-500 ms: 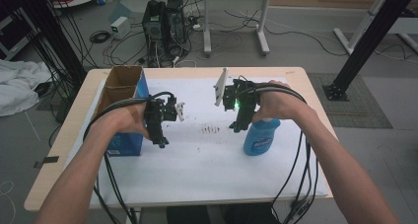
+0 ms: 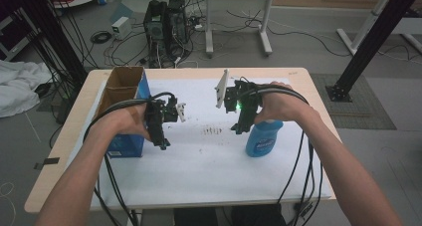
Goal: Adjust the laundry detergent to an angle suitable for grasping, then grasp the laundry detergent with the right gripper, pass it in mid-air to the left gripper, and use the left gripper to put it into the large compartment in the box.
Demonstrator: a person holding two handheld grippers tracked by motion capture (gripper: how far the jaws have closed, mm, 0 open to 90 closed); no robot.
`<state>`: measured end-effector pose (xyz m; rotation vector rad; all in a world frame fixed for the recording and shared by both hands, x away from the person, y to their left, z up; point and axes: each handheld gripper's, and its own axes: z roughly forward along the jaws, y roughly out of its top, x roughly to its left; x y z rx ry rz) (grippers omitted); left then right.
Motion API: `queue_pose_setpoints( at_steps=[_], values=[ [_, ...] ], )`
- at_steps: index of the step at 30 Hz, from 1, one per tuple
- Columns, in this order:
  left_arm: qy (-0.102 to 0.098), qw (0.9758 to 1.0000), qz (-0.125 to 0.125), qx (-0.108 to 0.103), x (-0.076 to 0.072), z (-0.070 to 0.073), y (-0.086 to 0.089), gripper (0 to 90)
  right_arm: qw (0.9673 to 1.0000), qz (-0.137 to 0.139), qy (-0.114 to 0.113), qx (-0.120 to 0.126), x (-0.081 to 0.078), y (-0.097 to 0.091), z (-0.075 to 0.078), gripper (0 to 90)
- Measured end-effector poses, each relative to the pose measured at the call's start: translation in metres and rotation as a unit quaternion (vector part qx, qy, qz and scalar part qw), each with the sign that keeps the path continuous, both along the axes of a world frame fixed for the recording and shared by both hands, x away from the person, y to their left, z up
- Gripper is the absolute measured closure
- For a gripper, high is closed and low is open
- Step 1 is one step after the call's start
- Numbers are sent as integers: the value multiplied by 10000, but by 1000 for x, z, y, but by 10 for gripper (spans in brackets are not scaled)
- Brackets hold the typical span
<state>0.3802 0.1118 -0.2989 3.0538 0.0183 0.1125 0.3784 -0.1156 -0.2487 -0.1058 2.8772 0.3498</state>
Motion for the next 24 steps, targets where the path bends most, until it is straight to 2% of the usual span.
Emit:
queue_pose_setpoints(
  at_steps=[7,9,10,13,15,18,20,24],
  values=[
    [-4,10000,-38,-41,1,1,-3,178,10000,88,0,4,-2,-4,4,132],
    [2,10000,-49,-30,2,0,-5,178,10000,-29,26,-22,-2,-4,2,133],
    [9,10000,-52,-24,2,1,-5,178,9999,68,16,-72,0,-4,1,133],
    [-18,10000,-45,-38,2,2,-5,178,10000,69,56,-39,0,-3,1,133],
    [8,10000,-38,-71,2,2,-5,178,10000,13,72,-5,-1,-2,0,133],
    [53,10000,-40,-68,3,1,-4,178,9998,160,72,-36,1,-1,2,133],
    [102,9999,-61,-74,3,0,-4,178,9999,141,73,-16,2,-1,2,133],
    [72,9999,-52,-116,3,1,-5,178,9999,133,92,-13,1,-3,3,133]
  ],
)
